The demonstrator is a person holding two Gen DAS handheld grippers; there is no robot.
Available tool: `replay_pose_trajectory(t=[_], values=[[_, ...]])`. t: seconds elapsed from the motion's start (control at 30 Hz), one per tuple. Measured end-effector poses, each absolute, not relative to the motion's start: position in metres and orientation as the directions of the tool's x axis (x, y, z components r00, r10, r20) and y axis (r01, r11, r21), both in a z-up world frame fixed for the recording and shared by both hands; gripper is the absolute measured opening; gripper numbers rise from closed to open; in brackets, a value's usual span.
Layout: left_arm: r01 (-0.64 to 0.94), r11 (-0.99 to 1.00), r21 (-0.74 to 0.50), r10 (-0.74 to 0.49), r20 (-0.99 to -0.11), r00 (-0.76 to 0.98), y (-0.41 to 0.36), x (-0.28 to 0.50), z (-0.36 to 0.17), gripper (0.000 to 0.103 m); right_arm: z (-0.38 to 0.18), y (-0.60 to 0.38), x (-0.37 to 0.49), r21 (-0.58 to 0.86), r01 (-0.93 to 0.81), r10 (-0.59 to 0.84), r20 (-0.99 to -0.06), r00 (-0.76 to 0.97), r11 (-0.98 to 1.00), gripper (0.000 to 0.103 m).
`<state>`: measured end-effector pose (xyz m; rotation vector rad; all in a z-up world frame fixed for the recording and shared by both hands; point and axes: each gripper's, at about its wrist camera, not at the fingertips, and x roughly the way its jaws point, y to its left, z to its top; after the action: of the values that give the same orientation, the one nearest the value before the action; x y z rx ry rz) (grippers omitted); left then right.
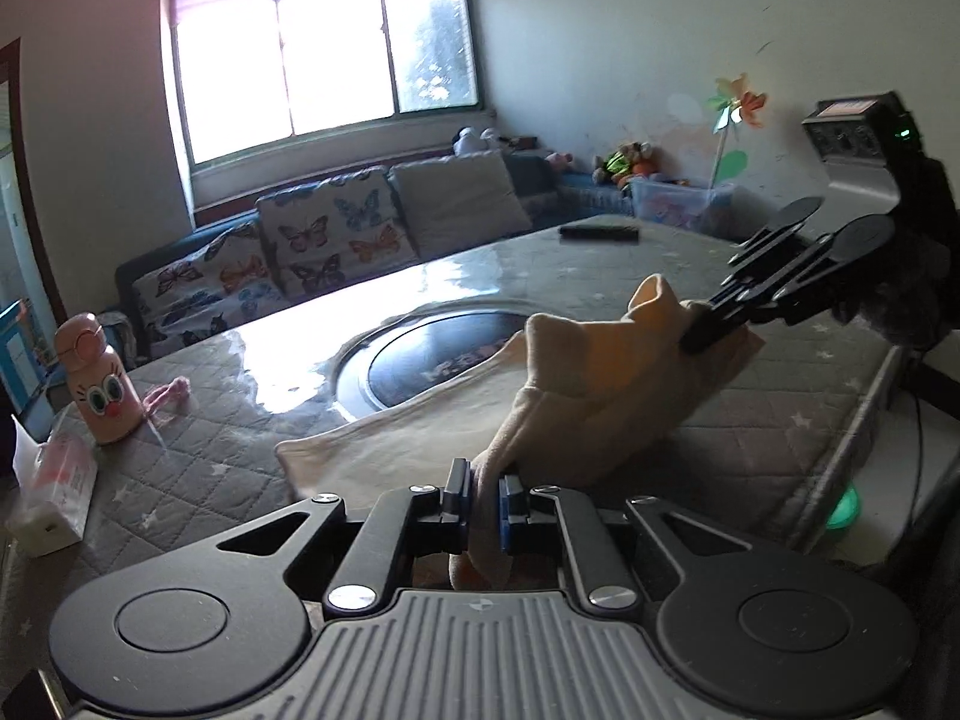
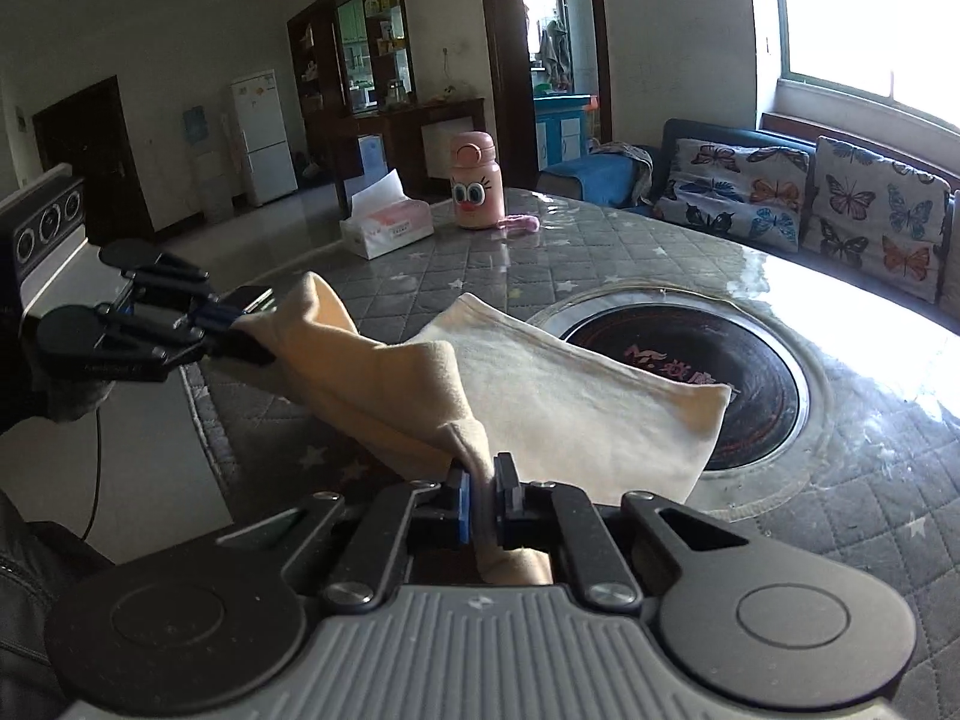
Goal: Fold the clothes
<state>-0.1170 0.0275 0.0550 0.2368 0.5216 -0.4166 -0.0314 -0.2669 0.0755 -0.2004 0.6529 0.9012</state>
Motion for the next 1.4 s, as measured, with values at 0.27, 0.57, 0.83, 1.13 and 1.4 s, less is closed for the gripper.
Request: replay_pose_trajectory(t=[0.27,0.57,0.83,1.13,1.4], values=[[0.399,0.91,0.113,-0.276,-0.553,0.786,0.033,-0.044,0.046,0.01,0.067,-0.247,0.04,0.124,-0.713,0.623,-0.604,0.497,0.69,0.005],[0.338,0.939,0.068,-0.225,-0.621,0.751,0.046,0.052,0.02,0.008,0.032,-0.218,0.122,0.156,-0.622,0.551,-0.657,0.515,0.767,0.004],[0.261,0.964,0.056,-0.157,-0.672,0.724,0.063,0.077,-0.007,0.019,-0.013,-0.205,0.154,0.165,-0.549,0.483,-0.715,0.506,0.819,0.016],[0.218,0.976,0.011,-0.167,-0.607,0.777,0.069,0.07,0.025,0.02,0.012,-0.203,0.147,0.147,-0.58,0.517,-0.66,0.546,0.801,0.019],[0.31,0.95,-0.049,-0.264,-0.658,0.705,0.028,0.09,0.009,0.019,-0.005,-0.174,0.159,0.176,-0.595,0.525,-0.701,0.483,0.784,0.019]])
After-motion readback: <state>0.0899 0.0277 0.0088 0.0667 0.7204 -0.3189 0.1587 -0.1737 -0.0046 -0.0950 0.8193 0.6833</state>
